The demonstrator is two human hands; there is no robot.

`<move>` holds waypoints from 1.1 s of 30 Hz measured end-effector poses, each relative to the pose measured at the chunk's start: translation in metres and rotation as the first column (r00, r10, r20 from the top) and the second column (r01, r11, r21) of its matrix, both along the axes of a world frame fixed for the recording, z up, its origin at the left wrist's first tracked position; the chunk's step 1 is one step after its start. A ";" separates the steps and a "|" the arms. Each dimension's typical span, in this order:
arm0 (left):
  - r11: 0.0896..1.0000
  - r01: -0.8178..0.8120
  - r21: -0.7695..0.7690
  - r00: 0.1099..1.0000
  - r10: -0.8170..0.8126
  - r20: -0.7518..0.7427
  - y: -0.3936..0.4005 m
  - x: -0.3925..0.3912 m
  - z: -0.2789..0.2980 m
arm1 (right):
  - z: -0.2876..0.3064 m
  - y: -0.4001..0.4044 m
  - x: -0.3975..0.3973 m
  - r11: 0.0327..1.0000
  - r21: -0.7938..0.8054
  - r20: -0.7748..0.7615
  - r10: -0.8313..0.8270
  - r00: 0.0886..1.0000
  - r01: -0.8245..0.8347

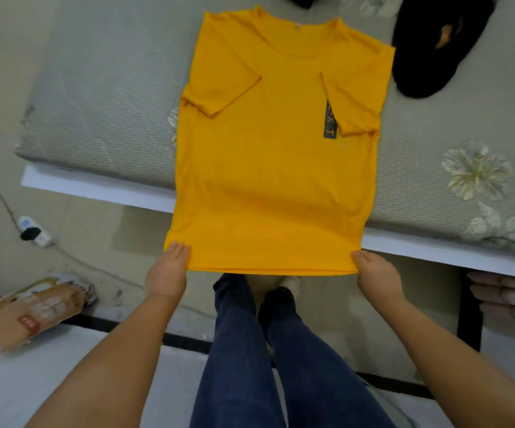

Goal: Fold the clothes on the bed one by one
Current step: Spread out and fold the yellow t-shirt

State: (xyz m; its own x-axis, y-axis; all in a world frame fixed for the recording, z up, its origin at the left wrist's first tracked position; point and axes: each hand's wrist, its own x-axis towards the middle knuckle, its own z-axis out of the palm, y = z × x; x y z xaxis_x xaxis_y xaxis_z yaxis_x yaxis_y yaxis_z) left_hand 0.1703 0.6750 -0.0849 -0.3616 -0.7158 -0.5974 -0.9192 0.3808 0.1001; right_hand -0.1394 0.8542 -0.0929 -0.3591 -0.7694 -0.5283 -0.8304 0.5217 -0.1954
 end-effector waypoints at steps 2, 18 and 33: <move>0.999 0.020 -0.047 0.999 -0.022 -0.025 -0.022 -0.017 0.008 | 0.010 -0.018 -0.018 0.997 -0.079 -0.083 0.004 0.997 -0.011; 0.862 0.405 -0.305 0.907 -0.421 0.015 -0.306 -0.191 0.047 | 0.066 -0.243 -0.177 0.971 -0.225 -0.361 -0.155 0.920 0.075; 0.817 0.559 -0.146 0.819 -0.515 0.255 -0.477 -0.327 -0.034 | -0.022 -0.415 -0.296 0.945 0.268 -0.456 -0.046 0.889 0.187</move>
